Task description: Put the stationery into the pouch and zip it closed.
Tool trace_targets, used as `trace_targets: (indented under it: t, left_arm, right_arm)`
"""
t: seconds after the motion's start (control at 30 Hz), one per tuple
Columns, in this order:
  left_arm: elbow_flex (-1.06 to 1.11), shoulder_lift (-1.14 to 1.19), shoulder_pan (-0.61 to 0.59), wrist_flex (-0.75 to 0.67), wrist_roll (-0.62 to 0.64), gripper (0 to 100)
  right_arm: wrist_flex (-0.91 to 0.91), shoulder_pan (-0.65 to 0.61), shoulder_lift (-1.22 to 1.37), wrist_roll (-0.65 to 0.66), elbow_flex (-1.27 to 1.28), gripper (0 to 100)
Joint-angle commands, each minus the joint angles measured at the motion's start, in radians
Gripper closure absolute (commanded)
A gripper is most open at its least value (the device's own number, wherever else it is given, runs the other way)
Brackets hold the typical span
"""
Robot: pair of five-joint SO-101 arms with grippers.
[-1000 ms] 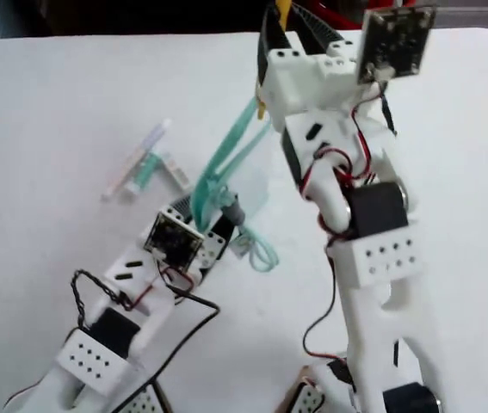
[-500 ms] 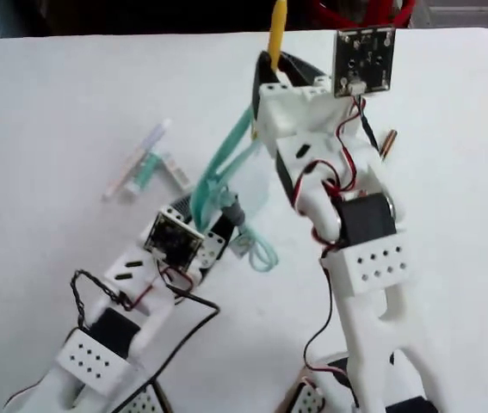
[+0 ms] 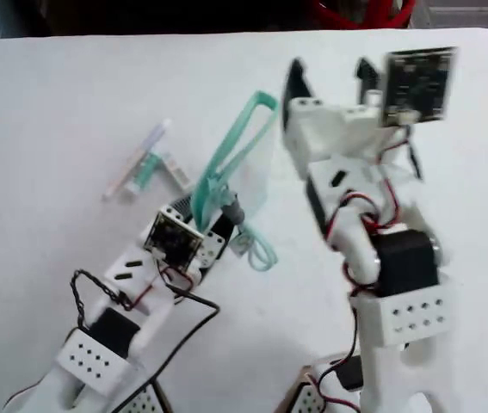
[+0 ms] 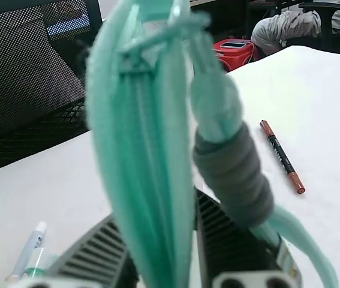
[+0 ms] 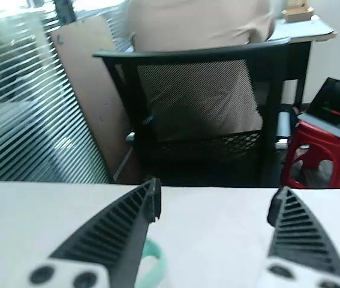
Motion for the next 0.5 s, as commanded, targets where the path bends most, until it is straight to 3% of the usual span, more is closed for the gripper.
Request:
trace_targets:
  t: [0.0,0.17,0.47]
  left_arm:
    - [-0.031,-0.012,-0.013,-0.025,-0.006,89]
    - [-0.031,-0.012,-0.013,-0.025,-0.008,89]
    - [-0.029,-0.012,-0.012,-0.025,-0.008,89]
  right_arm:
    - [-0.015,0.120,0.085,-0.006,-0.037,78.6]
    - [0.028,0.302,0.371,-0.006,-0.032,78.1]
    - [0.042,0.363,0.835,-0.006,-0.189,78.3]
